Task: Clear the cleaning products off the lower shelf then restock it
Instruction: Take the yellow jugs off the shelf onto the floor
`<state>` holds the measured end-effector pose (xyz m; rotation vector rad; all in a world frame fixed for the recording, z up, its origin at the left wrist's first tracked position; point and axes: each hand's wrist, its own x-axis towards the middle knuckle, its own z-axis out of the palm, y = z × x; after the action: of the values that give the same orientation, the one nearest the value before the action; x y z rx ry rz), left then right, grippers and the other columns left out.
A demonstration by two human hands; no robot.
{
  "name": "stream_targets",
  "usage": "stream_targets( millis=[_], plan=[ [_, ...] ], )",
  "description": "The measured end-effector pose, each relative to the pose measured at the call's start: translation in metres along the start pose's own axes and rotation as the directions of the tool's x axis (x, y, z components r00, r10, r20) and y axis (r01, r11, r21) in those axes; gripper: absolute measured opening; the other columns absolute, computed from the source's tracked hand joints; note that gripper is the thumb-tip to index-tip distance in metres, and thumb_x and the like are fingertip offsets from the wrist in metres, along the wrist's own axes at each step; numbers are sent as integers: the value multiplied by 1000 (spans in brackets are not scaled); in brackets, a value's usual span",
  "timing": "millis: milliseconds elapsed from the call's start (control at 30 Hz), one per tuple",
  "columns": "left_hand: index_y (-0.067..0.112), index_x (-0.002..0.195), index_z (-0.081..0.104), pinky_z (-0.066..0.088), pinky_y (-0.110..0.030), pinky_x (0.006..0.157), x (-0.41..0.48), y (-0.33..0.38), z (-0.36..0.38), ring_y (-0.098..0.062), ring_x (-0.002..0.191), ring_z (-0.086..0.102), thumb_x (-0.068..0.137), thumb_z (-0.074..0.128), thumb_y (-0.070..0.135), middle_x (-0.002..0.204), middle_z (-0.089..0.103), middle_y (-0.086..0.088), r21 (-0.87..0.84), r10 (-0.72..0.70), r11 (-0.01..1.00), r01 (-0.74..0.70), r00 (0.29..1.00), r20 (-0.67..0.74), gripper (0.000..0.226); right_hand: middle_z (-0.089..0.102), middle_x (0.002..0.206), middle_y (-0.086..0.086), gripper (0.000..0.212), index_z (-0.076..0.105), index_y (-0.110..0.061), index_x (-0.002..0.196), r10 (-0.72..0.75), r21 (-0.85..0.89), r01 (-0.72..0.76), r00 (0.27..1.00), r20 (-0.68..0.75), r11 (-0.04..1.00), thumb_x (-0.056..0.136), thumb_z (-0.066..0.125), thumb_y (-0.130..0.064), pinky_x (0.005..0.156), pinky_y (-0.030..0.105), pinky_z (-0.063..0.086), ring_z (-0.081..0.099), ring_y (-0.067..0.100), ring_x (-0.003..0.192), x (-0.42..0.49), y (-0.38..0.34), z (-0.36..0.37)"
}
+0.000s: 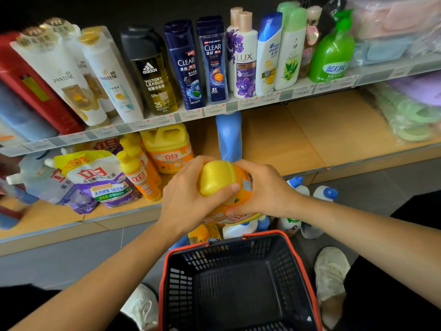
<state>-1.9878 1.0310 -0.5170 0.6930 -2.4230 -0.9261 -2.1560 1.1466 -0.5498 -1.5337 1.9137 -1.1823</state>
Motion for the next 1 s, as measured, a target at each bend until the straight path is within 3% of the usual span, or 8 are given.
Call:
stream_targets(
  millis=[67,133,300,533,700,867,933,1000],
  plan=[
    [38,134,55,52,-45,93,0,-2,-1,-8,117,59,78,61,72,127,60,16,-32,73,997,-73,997,23,66,71,100,-16,77,58,-40,118,6,13,-6,1000,-2,1000,51,96,-50,73,29,58,70,4,93,-1,0,0],
    [31,143,53,49,-44,99,-1,-5,-2,-10,127,54,91,60,58,137,56,10,-25,234,972,-233,972,33,59,72,102,-16,78,59,-36,119,26,28,-26,1000,-6,999,52,97,-46,75,28,58,69,3,94,-1,-1,0],
    [11,134,63,43,-49,110,-1,-11,-2,-27,141,46,99,61,25,150,50,-11,70,539,840,-538,842,4,38,73,102,-11,76,63,-28,118,90,81,-90,996,2,993,52,99,-39,80,35,60,70,4,94,-2,-1,0],
    [-2,123,67,52,-46,105,-8,-19,1,-30,131,58,91,77,10,135,62,-19,209,684,728,-653,714,-151,36,74,99,-12,73,66,-28,114,136,99,-133,991,-17,986,51,100,-38,77,26,59,70,2,92,-3,-1,1],
    [1,128,65,54,-43,101,-9,-28,-2,-21,128,61,93,74,13,135,63,-13,217,637,770,-600,746,-196,38,74,104,-9,78,64,-26,121,185,170,-170,980,-78,971,52,100,-34,84,35,60,71,4,95,-3,0,-1],
    [12,135,63,51,-45,99,-5,-33,-8,-20,130,56,101,59,36,141,60,-4,263,466,871,-414,866,-182,42,72,109,-10,80,62,-23,125,157,177,-133,979,-132,975,54,99,-34,85,33,59,69,4,99,-5,-1,-4],
    [17,139,59,46,-50,103,-5,-32,-8,-19,137,49,103,48,42,148,54,0,143,339,937,-320,929,-145,45,72,110,-10,80,62,-23,125,135,179,-108,980,-148,978,55,98,-33,85,29,59,68,3,100,-5,-1,-5],
    [25,142,53,44,-51,107,-4,-30,-9,-16,140,43,100,48,48,150,49,4,-116,170,977,-176,983,-62,48,72,111,-10,79,62,-25,124,115,184,-85,980,-161,979,55,98,-33,84,24,58,68,3,102,-5,0,-7]
  ],
)
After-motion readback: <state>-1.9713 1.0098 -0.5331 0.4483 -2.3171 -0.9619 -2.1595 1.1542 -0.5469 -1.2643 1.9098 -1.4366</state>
